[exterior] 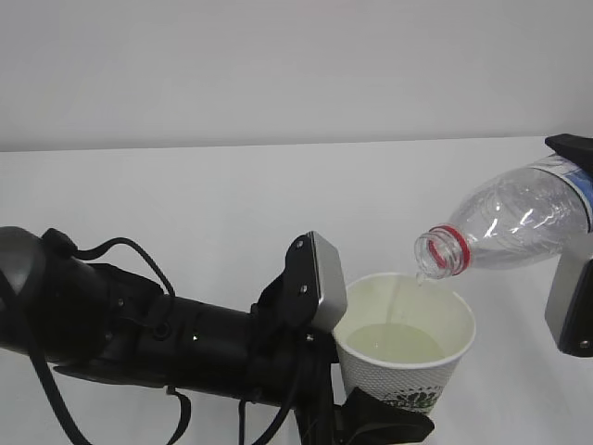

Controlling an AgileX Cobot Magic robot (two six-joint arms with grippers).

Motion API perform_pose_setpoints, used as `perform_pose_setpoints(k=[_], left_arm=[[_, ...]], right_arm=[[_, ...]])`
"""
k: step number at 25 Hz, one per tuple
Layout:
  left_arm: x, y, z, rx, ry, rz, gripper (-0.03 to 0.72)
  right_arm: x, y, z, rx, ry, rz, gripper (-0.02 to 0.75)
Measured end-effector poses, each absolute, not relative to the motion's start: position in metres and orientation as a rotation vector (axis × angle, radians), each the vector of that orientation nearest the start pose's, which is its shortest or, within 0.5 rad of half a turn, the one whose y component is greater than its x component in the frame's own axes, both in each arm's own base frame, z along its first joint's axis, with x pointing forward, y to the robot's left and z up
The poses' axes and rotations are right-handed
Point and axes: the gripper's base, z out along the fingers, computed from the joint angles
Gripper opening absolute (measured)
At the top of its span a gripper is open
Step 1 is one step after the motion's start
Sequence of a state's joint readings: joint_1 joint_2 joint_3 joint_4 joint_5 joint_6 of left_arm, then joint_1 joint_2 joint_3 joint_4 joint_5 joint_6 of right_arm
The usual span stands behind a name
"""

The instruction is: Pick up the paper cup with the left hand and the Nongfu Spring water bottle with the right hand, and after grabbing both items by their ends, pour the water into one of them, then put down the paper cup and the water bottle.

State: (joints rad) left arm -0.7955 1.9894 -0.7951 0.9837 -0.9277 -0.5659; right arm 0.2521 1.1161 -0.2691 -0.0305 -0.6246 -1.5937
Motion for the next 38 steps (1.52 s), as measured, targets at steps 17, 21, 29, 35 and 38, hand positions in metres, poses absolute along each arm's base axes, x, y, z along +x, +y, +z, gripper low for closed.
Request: perform_pose_setpoints(k=[17,21,29,35,38], left_arm=[[0.1964,-0.2869,0.12,1.37,1.589,-1.128,0.503],[0.1964,-0.2869,0.12,1.37,1.589,-1.128,0.503],[0.1964,-0.2869,0.12,1.37,1.589,-1.128,0.503],[0.1964,-0.2869,0.12,1.37,1.589,-1.128,0.503],[0.1964,-0.2869,0.12,1.37,1.589,-1.128,0.503]], right_arm=[[0.1912,0.0509,0.2248,-1.471,1.055,-0.994,0.465],[0.1912,0.0509,0.2248,-1.471,1.055,-0.994,0.465],[0.1912,0.0509,0.225,-1.473,1.051,-0.998,0.465],[0.1912,0.0509,0.2253,-1.472,1.046,-1.003,0.465],[0.1912,0.0509,0.2253,-1.474,1.044,-1.004,0.465]])
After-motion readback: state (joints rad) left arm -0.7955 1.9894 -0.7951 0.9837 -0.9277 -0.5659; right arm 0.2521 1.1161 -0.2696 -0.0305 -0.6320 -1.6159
